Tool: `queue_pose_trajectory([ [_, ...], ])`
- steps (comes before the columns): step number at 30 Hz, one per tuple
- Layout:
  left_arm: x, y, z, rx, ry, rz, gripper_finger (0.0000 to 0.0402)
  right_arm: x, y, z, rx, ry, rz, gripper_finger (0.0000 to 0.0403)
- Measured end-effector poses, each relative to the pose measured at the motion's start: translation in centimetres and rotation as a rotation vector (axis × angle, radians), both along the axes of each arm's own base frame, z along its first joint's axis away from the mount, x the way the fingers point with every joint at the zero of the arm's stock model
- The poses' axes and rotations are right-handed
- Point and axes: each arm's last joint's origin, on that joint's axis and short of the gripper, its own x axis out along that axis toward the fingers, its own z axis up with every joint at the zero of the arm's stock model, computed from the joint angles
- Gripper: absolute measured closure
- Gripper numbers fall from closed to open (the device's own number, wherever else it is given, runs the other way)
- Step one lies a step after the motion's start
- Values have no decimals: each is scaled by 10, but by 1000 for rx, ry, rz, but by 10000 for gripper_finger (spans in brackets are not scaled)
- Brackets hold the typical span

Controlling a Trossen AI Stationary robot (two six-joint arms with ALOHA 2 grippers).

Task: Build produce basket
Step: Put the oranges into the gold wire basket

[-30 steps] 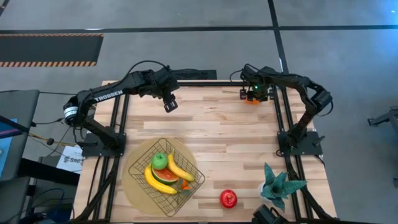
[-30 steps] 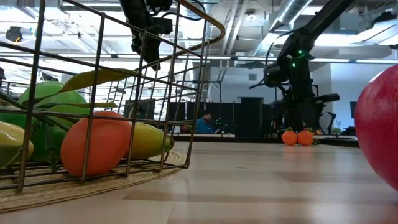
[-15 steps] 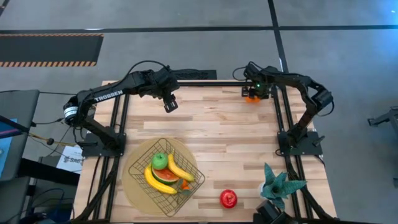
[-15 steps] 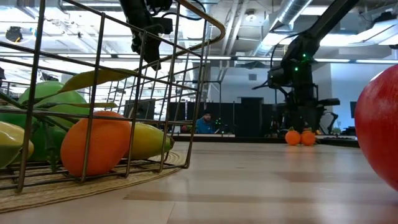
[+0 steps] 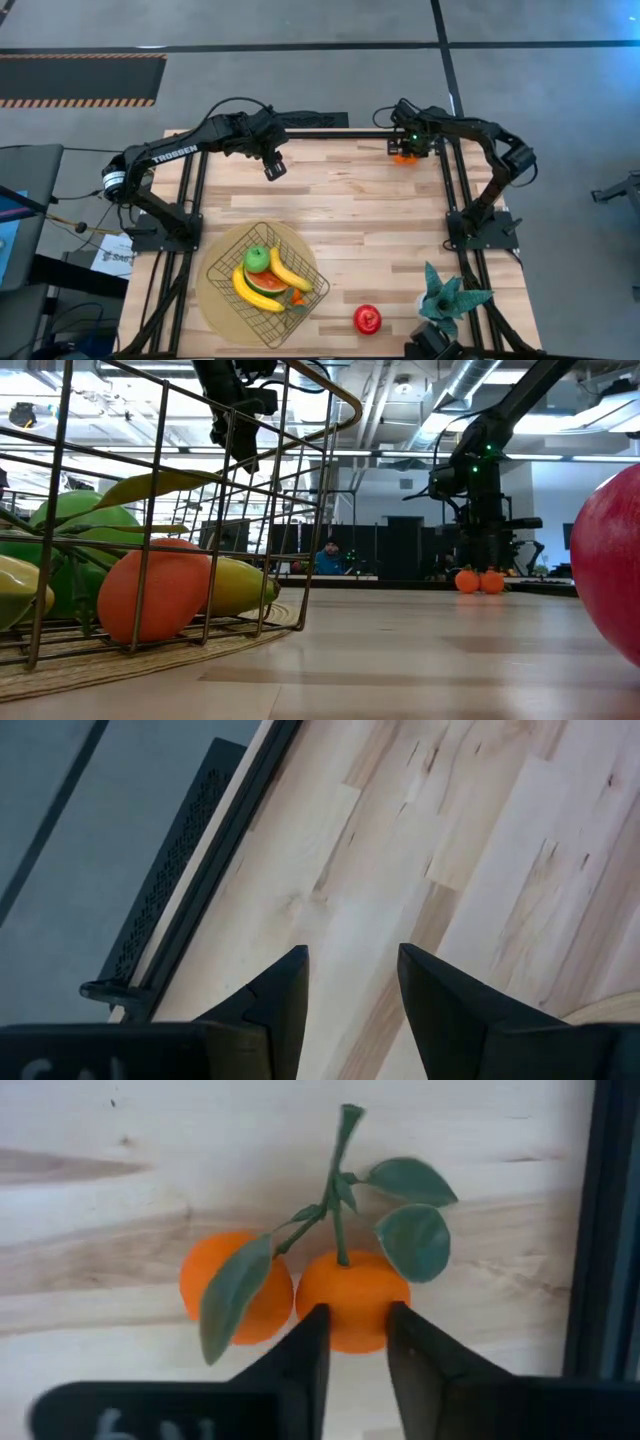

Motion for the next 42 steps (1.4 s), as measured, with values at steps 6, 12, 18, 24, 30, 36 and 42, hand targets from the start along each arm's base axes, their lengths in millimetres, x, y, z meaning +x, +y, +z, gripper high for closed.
queue_pose_trajectory([
  [6,0,0,0,-1,-1,3,257,4,4,0,2,7,45,359],
  [12,0,0,0,-1,-1,3,257,9,7,0,1,13,81,389],
  [18,0,0,0,-2,-1,3,257,17,12,2,-13,20,113,382],
  [24,0,0,0,-1,-1,3,257,32,11,15,-59,-21,149,350],
  [30,0,0,0,0,1,0,257,39,9,25,-87,-42,162,345],
  [36,0,0,0,1,1,-2,257,35,6,24,-57,-74,146,345],
  [42,0,0,0,3,6,-14,257,32,4,24,-47,-91,94,321],
])
